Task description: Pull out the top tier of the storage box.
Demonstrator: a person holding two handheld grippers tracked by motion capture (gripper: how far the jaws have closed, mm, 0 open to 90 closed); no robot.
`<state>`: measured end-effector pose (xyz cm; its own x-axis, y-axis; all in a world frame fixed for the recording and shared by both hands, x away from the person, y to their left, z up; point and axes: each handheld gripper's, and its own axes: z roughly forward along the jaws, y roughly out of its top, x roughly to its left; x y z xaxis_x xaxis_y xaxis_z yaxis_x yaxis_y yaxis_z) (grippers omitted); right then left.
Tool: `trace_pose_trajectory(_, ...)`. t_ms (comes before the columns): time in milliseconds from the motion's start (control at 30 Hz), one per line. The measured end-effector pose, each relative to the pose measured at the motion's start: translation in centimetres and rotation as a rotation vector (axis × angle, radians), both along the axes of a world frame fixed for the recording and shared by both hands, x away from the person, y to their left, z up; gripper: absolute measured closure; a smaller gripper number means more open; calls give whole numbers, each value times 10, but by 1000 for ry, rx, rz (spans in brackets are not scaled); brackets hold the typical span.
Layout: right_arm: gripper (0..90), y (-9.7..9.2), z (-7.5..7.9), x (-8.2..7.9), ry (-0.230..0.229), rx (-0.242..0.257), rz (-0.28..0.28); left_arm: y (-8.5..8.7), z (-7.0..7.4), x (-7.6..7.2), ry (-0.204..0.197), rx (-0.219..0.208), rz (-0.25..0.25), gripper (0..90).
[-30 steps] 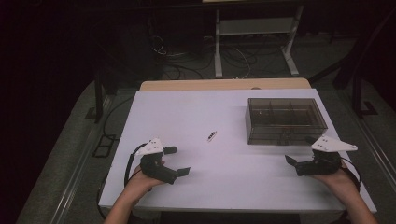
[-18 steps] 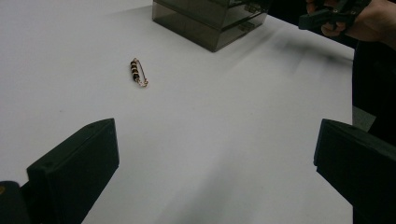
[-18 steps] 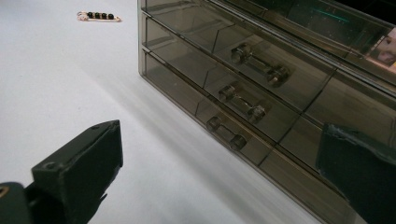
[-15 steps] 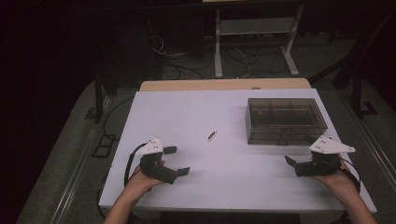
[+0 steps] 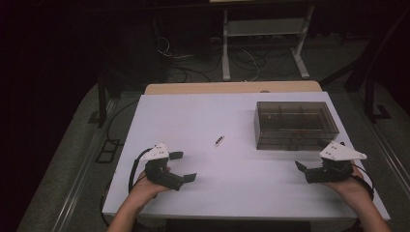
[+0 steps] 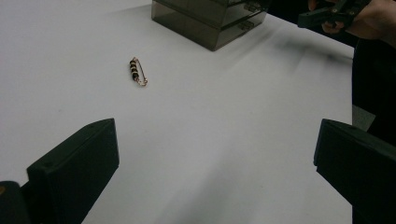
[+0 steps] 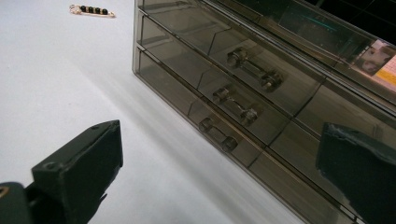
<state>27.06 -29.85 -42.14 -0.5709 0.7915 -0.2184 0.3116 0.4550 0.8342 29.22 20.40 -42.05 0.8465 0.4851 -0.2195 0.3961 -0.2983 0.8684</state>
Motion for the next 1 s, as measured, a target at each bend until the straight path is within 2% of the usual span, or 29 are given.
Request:
trace_pose_trajectory(767, 3, 2, 1, 0, -33, -48, -2, -1, 0, -1, -6, 12, -1, 0)
trace_pose_trajectory(1000, 3, 4, 1, -1, -45, -78, 5, -1, 0, -1, -9, 15, -1, 0)
